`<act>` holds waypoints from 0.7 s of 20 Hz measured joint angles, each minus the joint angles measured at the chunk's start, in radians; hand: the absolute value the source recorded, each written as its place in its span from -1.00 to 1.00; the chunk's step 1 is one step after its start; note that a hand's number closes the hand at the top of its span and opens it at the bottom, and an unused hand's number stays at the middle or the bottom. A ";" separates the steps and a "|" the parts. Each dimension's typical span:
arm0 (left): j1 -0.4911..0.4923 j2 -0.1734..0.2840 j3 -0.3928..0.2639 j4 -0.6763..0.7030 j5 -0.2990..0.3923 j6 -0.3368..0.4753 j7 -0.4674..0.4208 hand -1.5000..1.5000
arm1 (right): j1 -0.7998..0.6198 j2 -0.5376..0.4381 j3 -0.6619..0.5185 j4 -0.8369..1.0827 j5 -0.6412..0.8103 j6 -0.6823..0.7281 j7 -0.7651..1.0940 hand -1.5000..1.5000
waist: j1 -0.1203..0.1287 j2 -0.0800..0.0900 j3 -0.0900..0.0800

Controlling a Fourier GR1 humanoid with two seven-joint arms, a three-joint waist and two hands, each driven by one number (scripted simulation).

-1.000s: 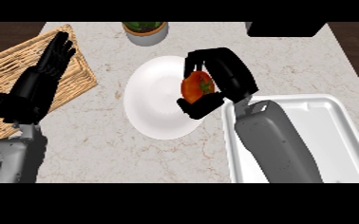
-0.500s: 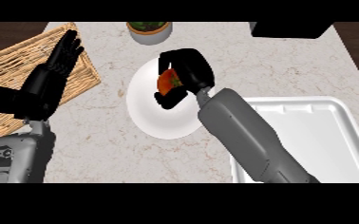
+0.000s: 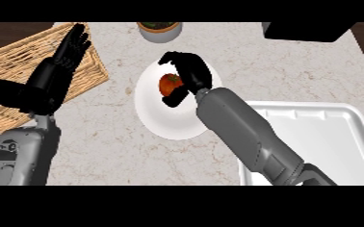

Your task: Pick the tomato from the tray and place it in the plate

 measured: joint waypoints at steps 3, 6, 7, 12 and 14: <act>-0.018 -0.015 -0.013 0.006 -0.007 0.007 0.004 0.00 | -0.006 0.000 0.023 0.025 -0.097 -0.020 -0.047 -1.00 | 0.013 0.003 0.000; -0.027 -0.013 -0.011 -0.002 0.003 -0.001 0.017 0.00 | -0.008 0.001 0.027 0.031 -0.182 -0.062 -0.106 -1.00 | 0.023 0.005 0.001; -0.039 -0.007 -0.007 0.004 0.005 -0.004 0.020 0.00 | -0.007 0.001 0.027 0.029 -0.211 -0.077 -0.125 -1.00 | 0.023 0.005 0.001; -0.019 -0.006 -0.005 0.010 0.002 -0.009 0.005 0.00 | -0.016 0.001 -0.013 0.011 -0.358 -0.142 -0.218 -1.00 | 0.012 0.002 0.001; -0.013 -0.008 -0.006 -0.001 -0.003 -0.002 0.016 0.00 | -0.021 0.001 -0.030 0.007 -0.423 -0.151 -0.244 -1.00 | 0.007 -0.001 0.001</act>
